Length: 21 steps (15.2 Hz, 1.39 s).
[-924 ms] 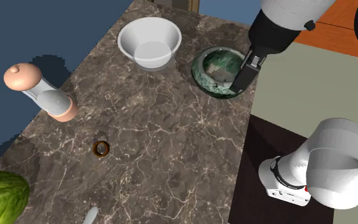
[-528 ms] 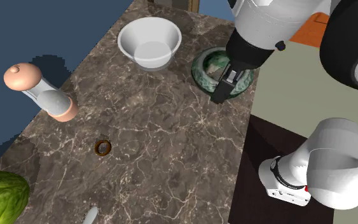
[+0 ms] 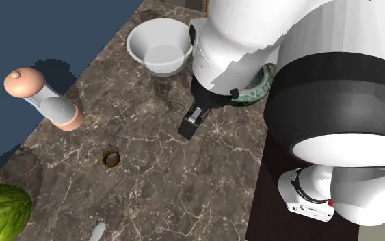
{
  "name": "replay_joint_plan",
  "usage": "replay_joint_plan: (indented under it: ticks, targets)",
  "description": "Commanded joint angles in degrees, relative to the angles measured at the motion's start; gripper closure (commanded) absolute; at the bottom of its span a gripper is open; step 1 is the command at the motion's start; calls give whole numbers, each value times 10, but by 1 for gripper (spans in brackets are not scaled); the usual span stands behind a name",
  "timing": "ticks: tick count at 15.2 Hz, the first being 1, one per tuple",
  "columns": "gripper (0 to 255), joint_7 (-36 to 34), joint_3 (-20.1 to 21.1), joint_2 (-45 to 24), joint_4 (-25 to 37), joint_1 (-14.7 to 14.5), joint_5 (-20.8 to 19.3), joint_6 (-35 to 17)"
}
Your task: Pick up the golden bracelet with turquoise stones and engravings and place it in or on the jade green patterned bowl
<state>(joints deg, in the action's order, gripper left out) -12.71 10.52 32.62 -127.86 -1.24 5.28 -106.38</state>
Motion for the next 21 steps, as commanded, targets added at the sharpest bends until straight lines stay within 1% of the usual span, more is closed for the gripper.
replay_joint_plan:
  ticks: [1,5,9,12,16,17,21]
  targets:
    - [0,-23,20,-32,17,-1,0,-23]
    - [0,-73,61,-97,54,-1,-10,-65]
    - [0,-128,101,-169,104,0,-36,-98]
    - [0,-174,129,-228,150,-1,-67,-116]
    - [0,-238,159,-314,223,-9,-124,-127]
    - [0,-239,158,-315,224,-10,-125,-127]
    - [0,-245,158,-328,209,-10,-133,-154]
